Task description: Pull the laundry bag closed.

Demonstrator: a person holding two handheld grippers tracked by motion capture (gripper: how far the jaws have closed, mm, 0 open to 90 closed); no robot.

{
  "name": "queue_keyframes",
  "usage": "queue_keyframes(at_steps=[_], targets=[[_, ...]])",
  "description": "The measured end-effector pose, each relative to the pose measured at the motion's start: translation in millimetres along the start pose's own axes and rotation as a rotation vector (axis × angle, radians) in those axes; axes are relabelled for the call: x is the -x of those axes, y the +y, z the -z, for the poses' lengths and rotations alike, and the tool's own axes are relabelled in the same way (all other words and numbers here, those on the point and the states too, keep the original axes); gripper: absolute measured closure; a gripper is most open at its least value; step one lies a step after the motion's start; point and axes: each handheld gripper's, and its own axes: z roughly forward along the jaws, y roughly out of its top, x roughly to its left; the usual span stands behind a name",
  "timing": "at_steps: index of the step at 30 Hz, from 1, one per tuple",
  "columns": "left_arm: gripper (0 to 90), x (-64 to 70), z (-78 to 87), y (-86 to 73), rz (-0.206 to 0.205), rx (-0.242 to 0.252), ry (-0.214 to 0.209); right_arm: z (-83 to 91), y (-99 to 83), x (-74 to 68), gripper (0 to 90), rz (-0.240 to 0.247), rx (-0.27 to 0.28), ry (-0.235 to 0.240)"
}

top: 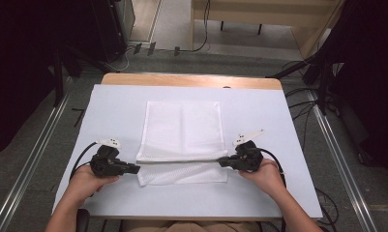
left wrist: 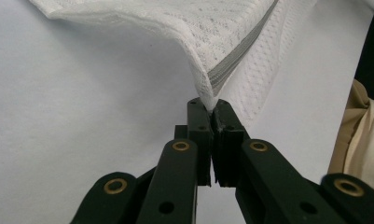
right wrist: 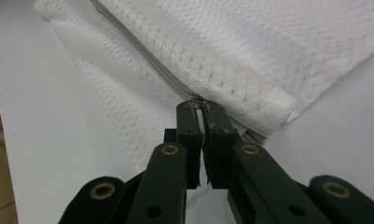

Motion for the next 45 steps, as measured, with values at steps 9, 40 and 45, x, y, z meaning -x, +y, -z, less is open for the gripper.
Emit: queue_keyframes(at_steps=[9, 40, 45], targets=[[80.9, -0.4, 1.2, -0.4, 0.004, 0.015, 0.013, -1.1, -1.1, -0.1, 84.5, -0.004, 0.004, 0.005], [37.0, -22.9, 27.5, -2.9, 0.119, 0.273, 0.216, 41.1, -16.4, 35.9, 35.0, -0.074, 0.265, -0.261], [36.4, -27.3, 31.2, -5.2, 0.134, 0.288, 0.257, 47.5, -23.1, 47.0, 31.7, -0.105, 0.279, -0.313]])
